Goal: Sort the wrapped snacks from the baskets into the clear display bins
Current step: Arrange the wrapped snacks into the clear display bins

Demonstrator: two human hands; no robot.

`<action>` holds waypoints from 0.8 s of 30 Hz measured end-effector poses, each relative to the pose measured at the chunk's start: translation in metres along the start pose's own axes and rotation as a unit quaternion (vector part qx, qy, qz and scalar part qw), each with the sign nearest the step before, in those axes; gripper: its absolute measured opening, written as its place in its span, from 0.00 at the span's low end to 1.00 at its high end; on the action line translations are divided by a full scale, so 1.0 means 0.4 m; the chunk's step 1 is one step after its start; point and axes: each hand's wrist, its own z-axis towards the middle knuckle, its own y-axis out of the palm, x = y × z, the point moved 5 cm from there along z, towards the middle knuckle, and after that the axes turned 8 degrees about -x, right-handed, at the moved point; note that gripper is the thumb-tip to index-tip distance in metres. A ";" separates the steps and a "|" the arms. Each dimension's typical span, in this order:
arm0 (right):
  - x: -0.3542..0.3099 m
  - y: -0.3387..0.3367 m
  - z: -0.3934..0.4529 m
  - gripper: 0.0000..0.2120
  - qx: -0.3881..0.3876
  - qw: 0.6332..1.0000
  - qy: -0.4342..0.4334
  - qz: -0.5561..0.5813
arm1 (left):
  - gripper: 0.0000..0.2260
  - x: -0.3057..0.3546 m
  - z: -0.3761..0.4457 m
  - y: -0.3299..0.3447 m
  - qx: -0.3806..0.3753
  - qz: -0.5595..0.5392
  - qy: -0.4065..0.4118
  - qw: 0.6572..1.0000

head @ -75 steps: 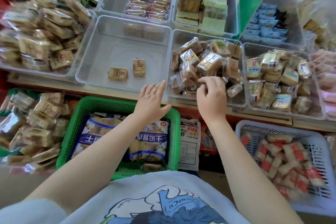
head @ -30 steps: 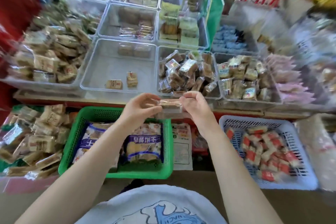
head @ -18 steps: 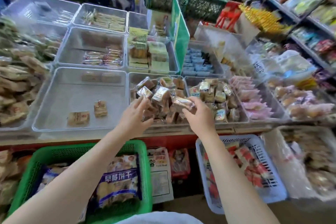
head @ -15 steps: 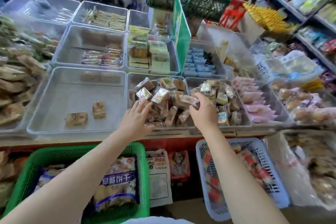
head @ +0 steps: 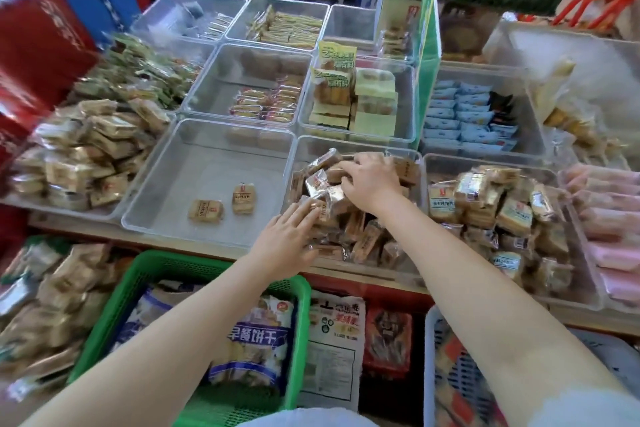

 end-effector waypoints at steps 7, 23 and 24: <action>-0.038 0.094 -0.035 0.29 -0.059 0.995 -0.059 -0.049 | 0.35 -0.033 -0.068 -0.037 0.045 -0.083 -0.040 0.995; -0.602 0.223 -0.184 0.15 0.075 0.982 -0.150 0.088 | 0.11 -0.582 -0.404 0.141 -0.014 -0.162 -0.139 0.977; -0.663 0.251 -0.178 0.13 0.046 0.984 -0.142 0.096 | 0.11 -0.629 -0.420 0.151 -0.023 -0.159 -0.128 0.979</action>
